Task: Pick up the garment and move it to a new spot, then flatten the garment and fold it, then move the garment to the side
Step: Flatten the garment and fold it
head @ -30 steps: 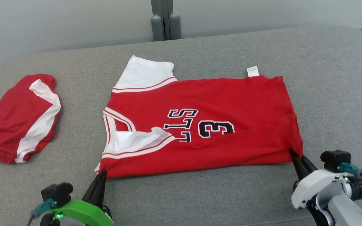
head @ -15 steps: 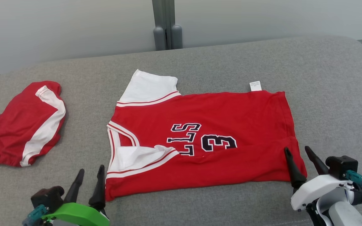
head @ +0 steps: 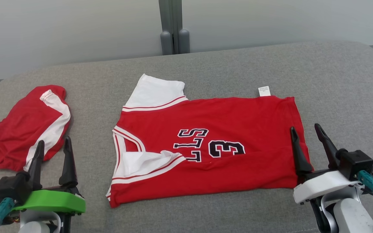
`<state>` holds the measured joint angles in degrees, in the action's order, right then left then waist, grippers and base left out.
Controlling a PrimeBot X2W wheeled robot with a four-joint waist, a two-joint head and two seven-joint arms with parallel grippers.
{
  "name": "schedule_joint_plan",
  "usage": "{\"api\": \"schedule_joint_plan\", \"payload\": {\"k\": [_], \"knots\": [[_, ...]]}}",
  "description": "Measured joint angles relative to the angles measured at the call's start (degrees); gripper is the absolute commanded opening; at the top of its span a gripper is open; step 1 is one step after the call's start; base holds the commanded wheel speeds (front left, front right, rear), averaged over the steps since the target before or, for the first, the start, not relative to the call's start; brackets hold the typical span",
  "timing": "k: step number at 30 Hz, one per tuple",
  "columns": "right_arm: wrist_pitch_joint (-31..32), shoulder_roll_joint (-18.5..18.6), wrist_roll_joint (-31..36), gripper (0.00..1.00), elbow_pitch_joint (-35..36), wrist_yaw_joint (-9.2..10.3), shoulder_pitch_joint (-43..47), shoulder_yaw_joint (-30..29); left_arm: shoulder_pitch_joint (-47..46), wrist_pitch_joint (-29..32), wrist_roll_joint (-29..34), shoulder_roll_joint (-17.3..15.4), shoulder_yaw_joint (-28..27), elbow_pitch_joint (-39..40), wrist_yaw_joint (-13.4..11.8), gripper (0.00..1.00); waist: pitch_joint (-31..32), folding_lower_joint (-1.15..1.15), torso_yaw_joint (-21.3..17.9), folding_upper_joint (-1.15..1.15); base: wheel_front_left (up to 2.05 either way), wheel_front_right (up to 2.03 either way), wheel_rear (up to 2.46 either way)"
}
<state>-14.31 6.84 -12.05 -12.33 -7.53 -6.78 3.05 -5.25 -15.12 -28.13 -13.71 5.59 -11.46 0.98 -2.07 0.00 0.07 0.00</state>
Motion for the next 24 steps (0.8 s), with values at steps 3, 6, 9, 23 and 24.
{"api": "schedule_joint_plan", "payload": {"k": [3,6,9,23,24], "knots": [[-0.25,-0.64,1.29,1.0,2.02,0.0,1.5,-0.4,0.86,0.0,1.98,0.34,-1.22,0.64,0.3,1.0,0.17,0.0,0.13,0.0,0.0,0.0,0.0],[-0.42,-1.14,2.01,1.0,3.69,0.0,3.22,-0.37,2.11,0.0,4.11,0.67,-2.14,1.15,0.8,1.0,0.35,0.0,0.24,0.0,0.0,0.0,0.0],[-0.49,-1.65,2.71,1.0,4.78,0.0,4.77,0.04,3.31,0.0,5.37,1.72,-3.07,1.44,1.14,1.0,0.56,0.0,0.35,0.0,0.0,0.0,0.0],[-0.73,-2.81,2.6,1.0,4.41,0.0,7.54,0.36,6.25,0.0,11.2,4.72,-6.12,0.05,2.88,1.0,1.84,0.0,1.11,0.0,0.0,0.0,0.0],[-0.73,-2.82,2.59,1.0,4.38,0.0,7.59,0.35,6.32,0.0,11.25,4.93,-6.53,0.07,3.07,1.0,1.91,0.0,1.13,0.0,0.0,0.0,0.0]]}}
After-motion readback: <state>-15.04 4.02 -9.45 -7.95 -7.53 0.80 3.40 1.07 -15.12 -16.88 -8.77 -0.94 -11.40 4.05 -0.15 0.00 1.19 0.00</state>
